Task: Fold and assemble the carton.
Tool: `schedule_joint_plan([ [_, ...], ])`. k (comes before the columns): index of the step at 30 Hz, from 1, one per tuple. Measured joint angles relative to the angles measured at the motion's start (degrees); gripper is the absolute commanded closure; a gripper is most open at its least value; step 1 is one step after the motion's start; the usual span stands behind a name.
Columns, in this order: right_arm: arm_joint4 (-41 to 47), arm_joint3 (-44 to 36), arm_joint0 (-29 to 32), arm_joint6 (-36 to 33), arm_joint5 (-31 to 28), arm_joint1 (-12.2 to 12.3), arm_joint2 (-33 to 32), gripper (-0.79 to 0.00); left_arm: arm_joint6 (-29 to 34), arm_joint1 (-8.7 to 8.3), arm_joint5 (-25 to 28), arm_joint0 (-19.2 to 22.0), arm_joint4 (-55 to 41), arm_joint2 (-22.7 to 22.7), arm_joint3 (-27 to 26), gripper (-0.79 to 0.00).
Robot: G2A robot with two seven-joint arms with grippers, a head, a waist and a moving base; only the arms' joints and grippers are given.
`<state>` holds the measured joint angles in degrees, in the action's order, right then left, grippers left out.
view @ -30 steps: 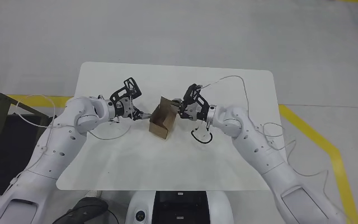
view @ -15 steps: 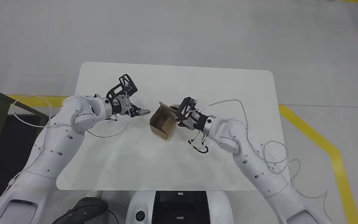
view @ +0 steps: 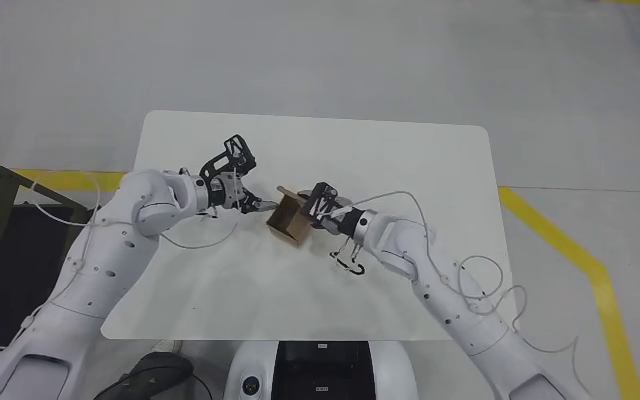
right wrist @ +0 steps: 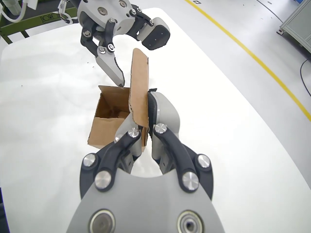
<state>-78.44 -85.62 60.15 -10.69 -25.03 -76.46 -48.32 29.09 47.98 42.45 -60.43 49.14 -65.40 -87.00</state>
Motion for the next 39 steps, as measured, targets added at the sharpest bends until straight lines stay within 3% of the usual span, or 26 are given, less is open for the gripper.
schedule_joint_plan([
  [28, -2.0, -1.3, 0.8, -0.8, 1.3, -0.5, 0.0, 0.000, 6.2, 2.65, -0.3, 6.1, -0.6, 8.1, 4.9, -0.785],
  [32, -5.1, -2.7, 1.2, -0.5, 0.8, -0.2, -0.2, 0.000, 2.9, 2.21, 1.0, 5.3, -2.7, 5.5, 5.3, -0.785],
  [39, -9.1, -3.8, 2.9, 1.0, -0.5, 0.5, -1.4, 0.000, -2.2, 0.02, 3.3, 0.2, -6.1, -4.1, 4.5, -0.785],
])
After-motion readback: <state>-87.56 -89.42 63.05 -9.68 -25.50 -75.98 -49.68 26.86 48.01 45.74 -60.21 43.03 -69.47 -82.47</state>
